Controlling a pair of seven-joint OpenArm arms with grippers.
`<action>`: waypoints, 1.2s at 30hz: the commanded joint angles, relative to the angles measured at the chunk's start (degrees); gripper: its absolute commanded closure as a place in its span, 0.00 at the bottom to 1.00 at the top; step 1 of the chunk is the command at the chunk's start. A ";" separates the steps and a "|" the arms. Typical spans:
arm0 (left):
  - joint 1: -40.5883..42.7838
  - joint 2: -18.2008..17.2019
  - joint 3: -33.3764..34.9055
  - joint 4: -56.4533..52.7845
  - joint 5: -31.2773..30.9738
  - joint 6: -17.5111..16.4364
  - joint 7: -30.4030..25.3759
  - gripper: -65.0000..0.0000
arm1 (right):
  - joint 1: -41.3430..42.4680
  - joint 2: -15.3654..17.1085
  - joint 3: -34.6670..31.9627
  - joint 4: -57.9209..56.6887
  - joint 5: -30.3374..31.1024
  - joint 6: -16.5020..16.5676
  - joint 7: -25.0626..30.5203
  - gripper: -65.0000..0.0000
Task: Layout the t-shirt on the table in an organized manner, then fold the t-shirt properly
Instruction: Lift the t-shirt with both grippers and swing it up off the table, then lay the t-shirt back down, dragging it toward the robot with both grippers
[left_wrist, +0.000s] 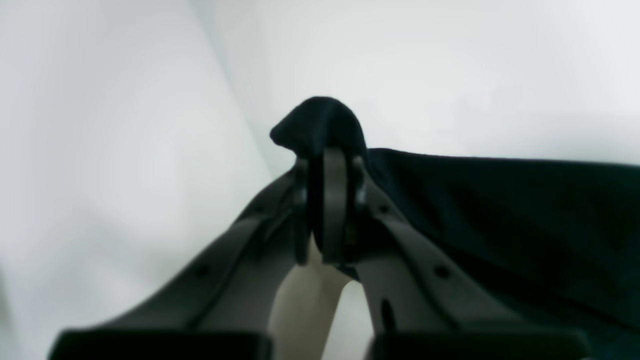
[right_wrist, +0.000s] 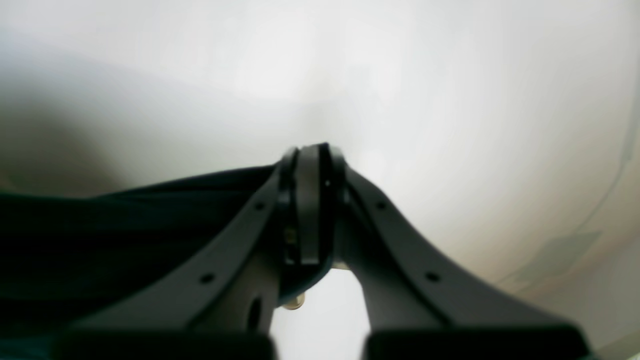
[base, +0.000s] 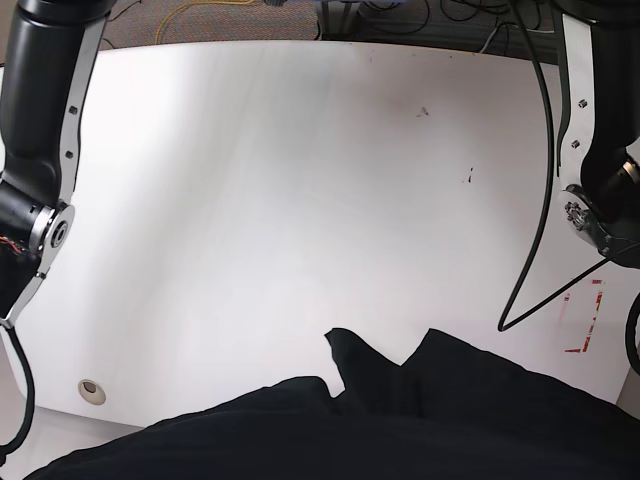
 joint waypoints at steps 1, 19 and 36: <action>-1.81 -1.11 0.17 0.34 -0.24 0.32 -1.47 0.99 | 3.19 1.40 0.11 -0.41 0.13 -0.54 1.41 1.00; 9.97 -1.28 -0.36 3.33 -0.42 0.14 -1.47 0.99 | -13.43 3.69 7.93 11.80 4.96 -0.45 -5.71 1.00; 34.77 -0.40 -11.08 6.05 -1.82 -1.35 -1.56 0.99 | -52.55 -6.25 25.25 28.68 10.68 -0.45 -6.24 1.00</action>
